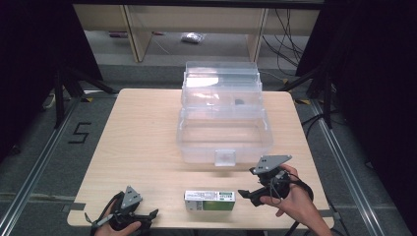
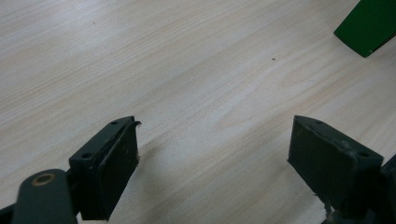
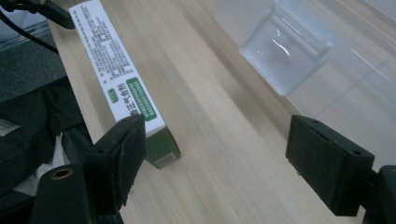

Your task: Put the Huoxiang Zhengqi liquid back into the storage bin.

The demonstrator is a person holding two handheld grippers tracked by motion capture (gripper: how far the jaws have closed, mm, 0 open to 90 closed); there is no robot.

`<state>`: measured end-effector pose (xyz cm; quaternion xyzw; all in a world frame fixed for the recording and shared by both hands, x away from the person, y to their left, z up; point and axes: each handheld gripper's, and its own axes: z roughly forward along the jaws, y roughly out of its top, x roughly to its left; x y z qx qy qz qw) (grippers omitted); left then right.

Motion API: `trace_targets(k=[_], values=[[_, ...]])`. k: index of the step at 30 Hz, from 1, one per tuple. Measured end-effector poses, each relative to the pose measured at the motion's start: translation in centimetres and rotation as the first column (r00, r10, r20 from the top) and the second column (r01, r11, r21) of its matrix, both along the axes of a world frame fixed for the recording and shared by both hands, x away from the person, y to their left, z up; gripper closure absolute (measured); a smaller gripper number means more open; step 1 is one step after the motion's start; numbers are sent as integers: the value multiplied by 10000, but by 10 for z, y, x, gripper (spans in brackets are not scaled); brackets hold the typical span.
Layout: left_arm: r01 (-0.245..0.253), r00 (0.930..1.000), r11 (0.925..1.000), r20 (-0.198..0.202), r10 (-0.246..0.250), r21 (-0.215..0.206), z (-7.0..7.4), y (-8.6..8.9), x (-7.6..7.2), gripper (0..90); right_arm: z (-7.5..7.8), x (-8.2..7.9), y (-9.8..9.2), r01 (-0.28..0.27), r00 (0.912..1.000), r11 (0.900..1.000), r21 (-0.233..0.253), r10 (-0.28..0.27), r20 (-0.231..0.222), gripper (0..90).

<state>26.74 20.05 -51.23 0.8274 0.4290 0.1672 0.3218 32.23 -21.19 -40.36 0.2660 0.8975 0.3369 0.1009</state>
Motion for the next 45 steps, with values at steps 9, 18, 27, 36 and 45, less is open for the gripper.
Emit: trace_targets(k=[9,18,27,36,45], values=[[102,9999,9999,-40,-102,-30,0,0,0,154,9,-5,13,-651,9978,9978,-124,652,104,220],[64,10000,10000,-17,-64,-23,0,0,0,154,15,-7,29,-1394,9898,9897,-316,1402,245,224],[4,10000,10000,22,-4,10,0,0,0,154,15,-9,49,-1830,9831,9806,-699,1832,-31,225],[-90,9999,10000,130,90,-13,-1,-1,0,154,11,-8,63,-2267,9739,9662,-1228,2263,-174,226],[-21,10000,10000,78,21,2,-1,-1,0,154,7,-9,80,-2773,9604,9442,-1777,2775,-242,236]])
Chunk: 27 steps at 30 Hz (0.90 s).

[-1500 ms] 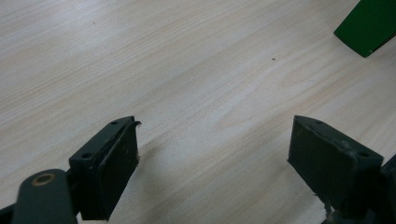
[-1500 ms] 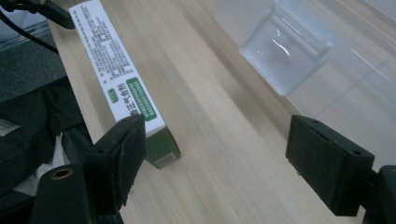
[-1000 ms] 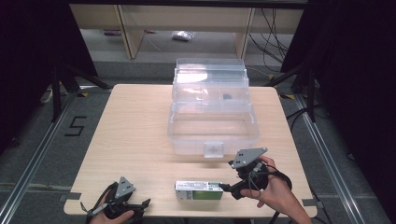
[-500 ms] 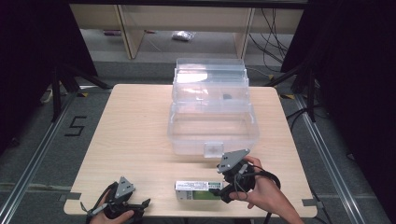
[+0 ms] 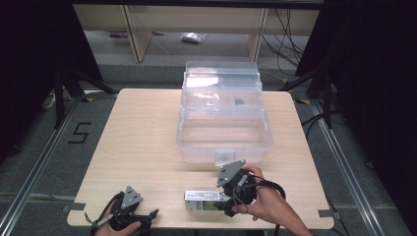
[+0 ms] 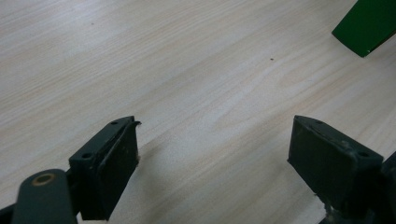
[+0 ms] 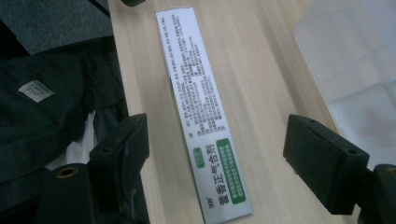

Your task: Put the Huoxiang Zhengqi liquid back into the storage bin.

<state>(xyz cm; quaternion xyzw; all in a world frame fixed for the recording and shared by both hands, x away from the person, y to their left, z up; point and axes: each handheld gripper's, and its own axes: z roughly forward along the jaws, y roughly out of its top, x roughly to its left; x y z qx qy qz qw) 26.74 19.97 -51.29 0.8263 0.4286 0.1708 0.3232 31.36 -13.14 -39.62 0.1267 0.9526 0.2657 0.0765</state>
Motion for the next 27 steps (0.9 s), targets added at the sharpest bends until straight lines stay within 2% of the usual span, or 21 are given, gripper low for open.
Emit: trace_targets(k=[2,3,6,10,11,12,13,14,15,16,18,19,21,22,23,24,27], values=[[50,10000,10000,-36,-50,-75,0,0,0,154,0,0,1,-71,10000,10000,-11,71,5,238],[-78,10000,10000,53,78,3,0,0,0,154,0,0,3,-144,9999,9999,-70,144,-81,243],[148,9998,9999,-94,-148,-58,1,1,0,154,-2,3,10,-312,9995,9991,-285,309,-108,256],[164,9998,9999,-98,-164,-51,1,1,0,154,-5,4,16,-398,9988,9981,-479,384,-295,265],[-29,10000,10000,31,29,6,0,0,0,154,-6,4,18,-486,9984,9973,-547,469,-314,270],[177,9998,9998,-96,-178,-54,1,1,0,154,-7,4,21,-542,9981,9962,-681,520,-335,273],[177,9998,9998,-96,-178,-54,1,1,0,154,-7,4,21,-542,9981,9962,-681,520,-335,273],[-63,10000,10000,45,63,-17,0,0,0,154,-9,3,23,-532,9977,9952,-817,494,-472,279],[-63,10000,10000,45,63,-17,0,0,0,154,-9,3,24,-556,9977,9946,-881,520,-427,280],[182,9998,9998,-120,-182,-16,1,1,0,154,-10,3,25,-544,9977,9938,-970,503,-445,283],[197,9998,9998,-70,-198,-35,1,1,0,154,-11,3,27,-579,9976,9926,-1064,534,-438,286],[147,9999,9999,-84,-148,-81,0,1,0,154,-12,5,28,-831,9959,9902,-1118,786,-442,289],[21,10000,10000,75,-21,5,0,0,1,154,-14,6,29,-856,9957,9892,-1190,807,-450,298],[57,10000,10000,-44,-57,-31,1,0,0,154,-14,5,30,-665,9966,9901,-1236,600,-559,299],[188,9998,9998,-72,-188,-41,1,1,0,154,-16,7,31,-864,9956,9877,-1307,809,-470,303],[189,9998,9998,-67,-190,-56,1,1,0,154,-16,7,32,-666,9969,9886,-1348,601,-514,307],[112,9999,9999,-68,-112,-31,1,0,0,154,-20,10,33,-816,9958,9867,-1408,747,-533,325]])
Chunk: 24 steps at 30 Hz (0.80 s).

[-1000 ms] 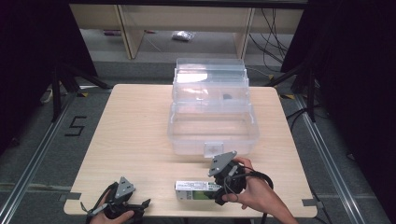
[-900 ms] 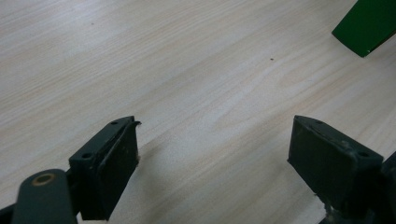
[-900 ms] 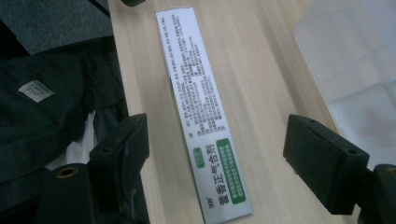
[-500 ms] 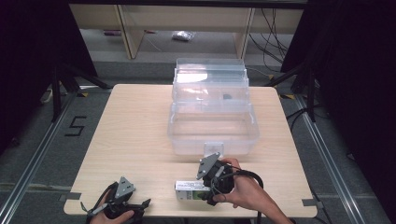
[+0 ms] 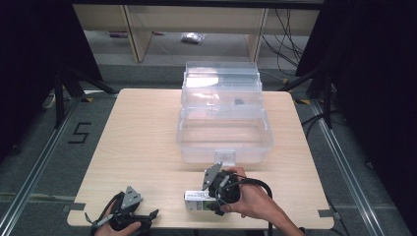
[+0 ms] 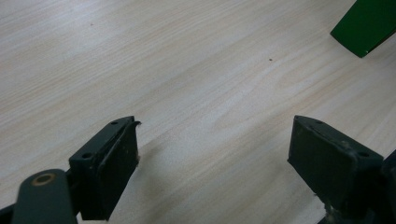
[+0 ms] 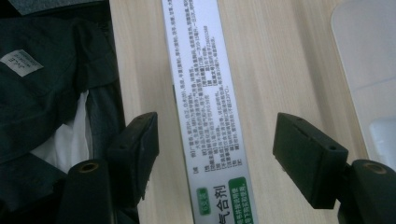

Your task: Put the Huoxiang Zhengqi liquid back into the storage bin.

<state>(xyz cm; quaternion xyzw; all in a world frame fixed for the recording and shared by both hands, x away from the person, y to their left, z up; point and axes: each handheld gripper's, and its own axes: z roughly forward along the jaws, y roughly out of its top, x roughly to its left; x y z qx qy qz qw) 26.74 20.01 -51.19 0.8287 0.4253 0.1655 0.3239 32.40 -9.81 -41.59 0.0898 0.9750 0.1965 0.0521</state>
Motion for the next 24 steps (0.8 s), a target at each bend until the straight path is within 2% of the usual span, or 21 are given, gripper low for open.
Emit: trace_targets(k=[2,3,4,5,6,8,10,11,12,13,15,17,18,20,24], values=[[86,10000,10000,0,-86,4,0,0,0,154,-1,-1,1,398,9990,9990,-202,-401,-170,340],[171,9999,9998,23,-171,36,0,1,0,154,-3,1,2,88,9999,9998,-191,-90,-115,346],[89,10000,10000,-5,-89,-3,0,0,0,154,-3,1,2,133,9998,9998,-178,-136,-121,350],[127,9999,9999,2,-127,3,0,1,1,154,-5,3,3,-52,10000,9998,-209,51,-58,356],[98,10000,10000,3,-98,-8,0,0,0,154,-6,2,4,105,9998,9995,-290,-109,-163,365],[81,10000,10000,-42,-81,-50,-1,0,0,154,-8,4,7,95,9999,9973,-732,-91,68,381],[73,10000,10000,-37,-73,24,0,0,0,154,-9,5,8,-110,9999,9966,-821,110,4,387],[38,10000,10000,7,-38,24,0,0,0,154,-11,3,11,212,9997,9960,-862,-222,-98,392],[85,10000,10000,-22,-85,35,1,0,0,154,-11,3,11,212,9997,9960,-862,-222,-98,392],[110,9999,9999,2,-110,-4,0,0,0,154,-13,9,11,-499,9987,9946,-912,509,87,400],[86,10000,10000,-30,-86,30,0,0,0,154,-14,8,11,-409,9991,9943,-986,417,67,405],[105,9999,9999,7,-105,1,0,0,0,154,-16,6,12,-41,9999,9925,-1219,26,-122,420],[124,9999,9999,2,-124,20,0,0,0,154,-18,10,12,-576,9983,9910,-1209,576,-36,425],[105,9999,9999,8,-105,10,0,0,0,153,-19,8,13,-426,9991,9891,-1408,412,-125,431],[161,9999,9999,-13,-161,-5,1,0,-1,154,-22,8,13,-252,9992,9889,-1463,205,-336,452]])
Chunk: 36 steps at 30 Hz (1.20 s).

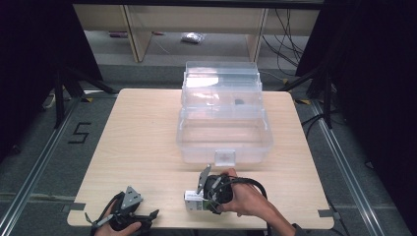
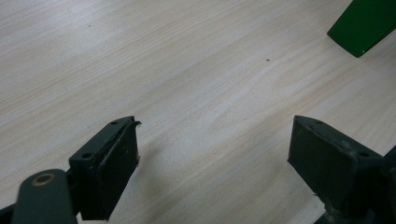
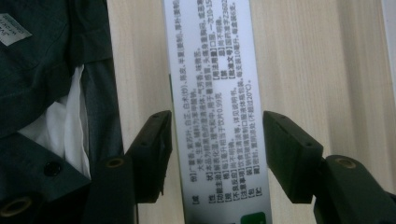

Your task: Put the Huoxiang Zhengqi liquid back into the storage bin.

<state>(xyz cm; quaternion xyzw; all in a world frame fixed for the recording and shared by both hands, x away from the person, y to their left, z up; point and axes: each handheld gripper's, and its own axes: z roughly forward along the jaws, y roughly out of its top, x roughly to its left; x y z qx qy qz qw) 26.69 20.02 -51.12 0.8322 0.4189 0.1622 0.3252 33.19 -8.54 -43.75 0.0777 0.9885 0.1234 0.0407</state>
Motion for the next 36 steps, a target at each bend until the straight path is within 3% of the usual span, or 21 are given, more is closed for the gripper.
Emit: trace_targets(k=[1,2,3,8,9,12,13,16,18,22,24,26,27,30,31,35,36], values=[[9,10000,10000,-43,-8,60,0,0,0,154,0,0,0,33,10000,10000,-36,-33,13,455],[-68,10000,10000,5,68,46,0,0,1,153,-2,3,0,-305,9995,9995,-25,305,39,464],[15,10000,10000,-44,-15,17,0,0,0,154,-2,1,0,16,10000,10000,-66,-16,-35,465],[-12,10000,10000,-21,12,29,0,0,0,154,-3,1,1,66,9998,9998,-195,-69,-165,485],[13,10000,10000,-19,-13,-11,0,0,0,154,-5,3,1,-222,9997,9996,-146,220,-98,494],[12,10000,10000,-23,-12,14,-1,0,0,153,-5,1,1,52,9998,9996,-283,-58,-197,514],[9,10000,10000,-34,-9,16,-1,-1,0,154,-6,3,1,-308,9995,9993,-224,306,-101,525],[-38,10000,10000,26,38,-15,-1,-1,0,154,-7,1,2,-114,9996,9997,-235,108,-264,572],[5,10000,10000,-26,-5,13,0,0,0,153,-8,4,3,-599,9981,9979,-238,595,-151,595],[24,10000,10000,-35,-24,31,-1,-1,0,154,-7,2,3,-409,9989,9987,-304,402,-233,617],[-14,10000,10000,-21,14,9,-1,0,0,154,-7,3,4,-809,9967,9962,-332,805,-106,636],[-8,10000,10000,-21,8,10,-1,0,0,154,-6,2,4,-593,9982,9976,-345,588,-137,639],[1,10000,10000,-22,-1,18,-1,0,0,154,-6,3,4,-874,9961,9955,-376,871,-102,642],[-77,10000,10000,12,77,4,-1,0,1,154,-6,2,4,-707,9975,9968,-382,703,-109,645],[-66,10000,10000,-18,65,-29,-1,0,1,154,-6,4,5,-1016,9948,9941,-390,1015,-54,647],[-52,10000,10000,-4,52,26,0,0,1,154,-5,4,5,-1112,9938,9930,-402,1111,-37,649],[-82,10000,10000,-13,82,35,0,0,1,154,-3,2,5,-750,9971,9960,-488,743,-157,649]])
